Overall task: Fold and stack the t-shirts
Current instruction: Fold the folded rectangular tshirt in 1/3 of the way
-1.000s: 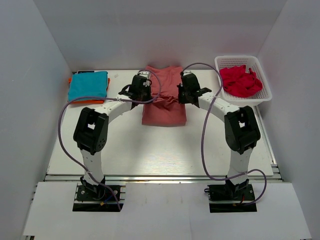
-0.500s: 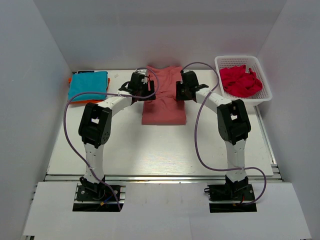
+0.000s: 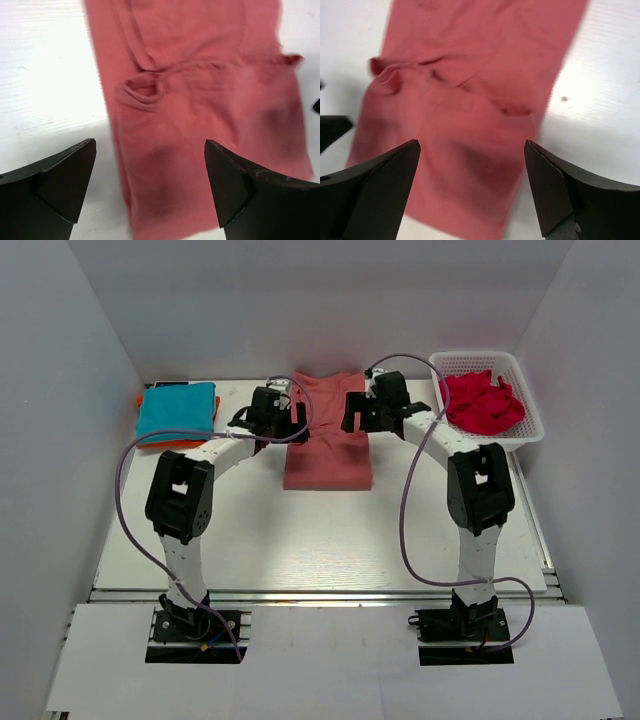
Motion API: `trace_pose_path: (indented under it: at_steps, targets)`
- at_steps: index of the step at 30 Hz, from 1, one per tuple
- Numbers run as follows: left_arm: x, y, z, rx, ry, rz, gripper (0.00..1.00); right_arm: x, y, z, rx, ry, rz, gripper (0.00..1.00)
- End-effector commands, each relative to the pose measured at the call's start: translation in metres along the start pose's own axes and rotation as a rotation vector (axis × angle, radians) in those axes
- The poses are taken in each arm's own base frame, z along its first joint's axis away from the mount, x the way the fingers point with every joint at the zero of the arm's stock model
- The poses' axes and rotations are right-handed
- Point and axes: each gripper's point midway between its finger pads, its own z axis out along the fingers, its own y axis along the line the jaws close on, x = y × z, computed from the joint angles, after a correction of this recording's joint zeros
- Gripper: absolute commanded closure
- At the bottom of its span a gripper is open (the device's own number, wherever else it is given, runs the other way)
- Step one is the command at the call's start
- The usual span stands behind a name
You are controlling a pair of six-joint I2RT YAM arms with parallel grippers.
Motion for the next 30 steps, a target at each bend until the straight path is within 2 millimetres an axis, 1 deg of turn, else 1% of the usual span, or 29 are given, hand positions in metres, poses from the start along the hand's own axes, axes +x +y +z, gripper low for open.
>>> trace_pose_path:
  at_steps: [1,2,3,4,5,6,7,8,9,10,11,12,13,14,15,16,17,18,19,20,22,23,24,25,26,27,28,29,30]
  targets:
    - [-0.028,-0.057,-0.032,0.261,-0.091,0.095,0.01,-0.007,0.040,-0.027,-0.195,-0.044,-0.025,0.10]
    - [-0.030,-0.064,-0.029,0.308,-0.104,0.103,0.01,-0.011,0.043,-0.029,-0.219,-0.063,-0.027,0.10]
    - [-0.024,-0.075,-0.027,0.357,-0.095,0.124,0.01,-0.004,0.045,-0.029,-0.243,-0.048,-0.025,0.10]
    - [-0.025,-0.088,-0.027,0.438,-0.086,0.134,0.01,-0.002,0.047,-0.027,-0.256,-0.042,-0.019,0.10]
    - [-0.011,-0.089,-0.013,0.465,-0.042,0.129,0.01,0.000,0.049,-0.026,-0.270,-0.038,-0.009,0.10]
    - [-0.007,-0.083,-0.006,0.478,-0.015,0.104,0.01,0.002,0.047,-0.023,-0.268,-0.032,-0.002,0.10]
    - [-0.009,-0.092,-0.004,0.521,0.003,0.082,0.01,0.002,0.046,-0.019,-0.272,-0.037,0.002,0.10]
    - [0.006,-0.082,0.012,0.514,0.050,0.062,0.01,0.004,0.045,-0.016,-0.271,-0.031,0.018,0.10]
    - [0.005,-0.081,0.018,0.501,0.056,0.059,0.01,0.005,0.042,-0.011,-0.268,-0.027,0.032,0.10]
    - [0.010,-0.079,0.022,0.497,0.071,0.046,0.01,0.002,0.043,-0.011,-0.284,-0.034,0.037,0.10]
    - [0.008,-0.078,0.026,0.491,0.059,0.049,0.01,0.005,0.044,-0.007,-0.298,-0.021,0.053,0.10]
    - [0.005,-0.072,0.030,0.476,0.052,0.043,0.01,0.005,0.039,-0.006,-0.295,-0.018,0.068,0.10]
    - [0.011,-0.068,0.036,0.458,0.063,0.038,0.01,0.008,0.037,-0.002,-0.302,-0.009,0.072,0.10]
    - [0.003,-0.069,0.036,0.452,0.044,0.042,0.01,0.008,0.037,0.002,-0.312,-0.003,0.086,0.10]
    - [-0.002,-0.060,0.042,0.420,0.036,0.036,0.01,0.010,0.031,0.005,-0.307,0.003,0.097,0.10]
    - [0.001,-0.057,0.047,0.408,0.045,0.032,0.01,0.011,0.030,0.007,-0.317,0.012,0.108,0.10]
    - [-0.007,-0.048,0.049,0.381,0.025,0.036,0.01,0.010,0.029,0.009,-0.323,0.014,0.116,0.10]
    - [-0.007,-0.046,0.052,0.366,0.026,0.034,0.01,0.015,0.024,0.014,-0.321,0.027,0.134,0.10]
    - [-0.006,-0.035,0.056,0.340,0.025,0.036,0.01,0.015,0.021,0.015,-0.324,0.030,0.143,0.10]
    - [-0.006,-0.033,0.062,0.329,0.022,0.036,0.01,0.016,0.021,0.019,-0.329,0.037,0.146,0.10]
    - [-0.015,-0.019,0.067,0.302,0.007,0.034,0.01,0.021,0.013,0.027,-0.319,0.051,0.172,0.10]
    - [-0.019,-0.020,0.069,0.304,-0.002,0.037,0.01,0.023,0.007,0.032,-0.307,0.063,0.182,0.10]
    - [-0.022,-0.012,0.069,0.295,-0.007,0.040,0.01,0.025,0.004,0.038,-0.304,0.071,0.191,0.10]
    - [-0.018,-0.010,0.076,0.293,0.000,0.038,0.01,0.027,-0.004,0.041,-0.288,0.073,0.202,0.10]
    - [-0.028,-0.007,0.075,0.291,-0.025,0.039,0.01,0.030,-0.005,0.047,-0.283,0.082,0.210,0.10]
    - [-0.021,-0.005,0.080,0.288,-0.011,0.035,0.01,0.031,-0.011,0.052,-0.273,0.086,0.220,0.10]
    - [-0.021,0.001,0.083,0.289,-0.015,0.030,0.01,0.033,-0.012,0.055,-0.266,0.092,0.227,0.10]
    - [-0.018,0.002,0.088,0.288,-0.009,0.028,0.01,0.036,-0.020,0.061,-0.257,0.098,0.245,0.10]
    - [-0.015,0.008,0.090,0.291,-0.001,0.020,0.01,0.033,-0.020,0.063,-0.263,0.089,0.246,0.10]
